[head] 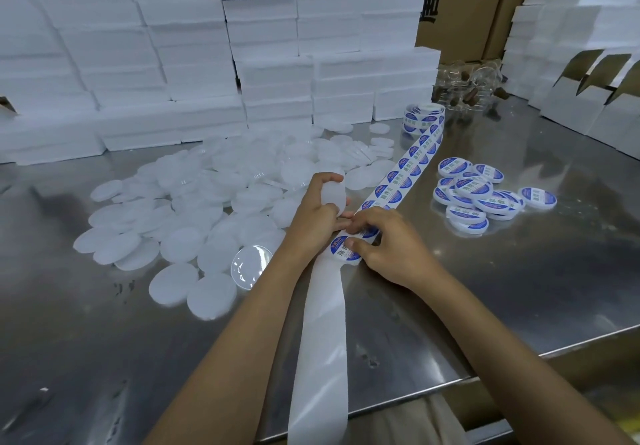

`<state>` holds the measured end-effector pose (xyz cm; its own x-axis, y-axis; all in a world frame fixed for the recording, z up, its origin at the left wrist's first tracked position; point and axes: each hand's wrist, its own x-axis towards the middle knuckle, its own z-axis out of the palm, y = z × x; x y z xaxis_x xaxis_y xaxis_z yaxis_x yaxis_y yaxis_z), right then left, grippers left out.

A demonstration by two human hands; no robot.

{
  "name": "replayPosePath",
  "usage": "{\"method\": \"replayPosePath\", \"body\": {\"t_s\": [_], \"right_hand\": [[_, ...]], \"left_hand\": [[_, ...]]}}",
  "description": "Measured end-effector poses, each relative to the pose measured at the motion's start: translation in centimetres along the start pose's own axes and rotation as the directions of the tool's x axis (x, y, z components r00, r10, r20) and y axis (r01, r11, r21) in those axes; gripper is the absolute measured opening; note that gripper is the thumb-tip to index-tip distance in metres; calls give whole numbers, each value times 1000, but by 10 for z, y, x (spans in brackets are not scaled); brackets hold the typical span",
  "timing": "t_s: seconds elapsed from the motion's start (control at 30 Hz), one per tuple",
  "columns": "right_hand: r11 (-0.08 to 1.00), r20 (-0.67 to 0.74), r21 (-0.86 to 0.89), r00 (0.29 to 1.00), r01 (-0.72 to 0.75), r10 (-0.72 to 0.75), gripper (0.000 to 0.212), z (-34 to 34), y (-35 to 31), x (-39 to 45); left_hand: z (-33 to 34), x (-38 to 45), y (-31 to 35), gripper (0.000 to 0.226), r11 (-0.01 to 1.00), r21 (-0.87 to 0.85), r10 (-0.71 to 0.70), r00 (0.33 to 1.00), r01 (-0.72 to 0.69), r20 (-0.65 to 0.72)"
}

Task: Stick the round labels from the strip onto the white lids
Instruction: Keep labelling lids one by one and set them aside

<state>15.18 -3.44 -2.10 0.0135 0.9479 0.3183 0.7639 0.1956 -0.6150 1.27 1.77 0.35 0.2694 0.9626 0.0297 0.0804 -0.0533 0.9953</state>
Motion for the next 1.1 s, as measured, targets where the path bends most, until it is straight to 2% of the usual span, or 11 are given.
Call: {"method": "replayPosePath", "body": {"t_s": [0.23,0.4,0.5,0.63,0.8,0.87,0.97,1.1], "right_hand": [[998,-58,-62,998,-26,22,13,3,-5,0],[992,-112,-62,986,114,-120,10,2,-9,-2],[994,-107,72,991,88,-80,10,0,-15,-5],[883,-94,469,993,-18,70,13,-14,-21,-2],[772,-58,617,970,-152,237,21,-32,-27,21],[733,-47,659,963,-170,266,25,-35,-28,34],[690,-14,696,958,-196,286,26,-33,-28,51],[638,2,743,955,-200,298,27,-13,-30,52]], "left_hand": [[0,0,2,58,999,50,-12,1000,12,-1],[-1,2,1,57,999,41,-6,1000,6,-6],[-1,2,1,56,997,76,18,1000,-18,-11],[-1,3,4,49,989,140,54,998,-50,-27],[1,7,3,45,990,139,34,999,-28,-37],[1,8,4,47,997,75,-11,999,15,-47],[1,6,8,51,978,-182,-109,992,96,-57],[-1,7,8,46,867,-485,-141,990,117,-15]]}}
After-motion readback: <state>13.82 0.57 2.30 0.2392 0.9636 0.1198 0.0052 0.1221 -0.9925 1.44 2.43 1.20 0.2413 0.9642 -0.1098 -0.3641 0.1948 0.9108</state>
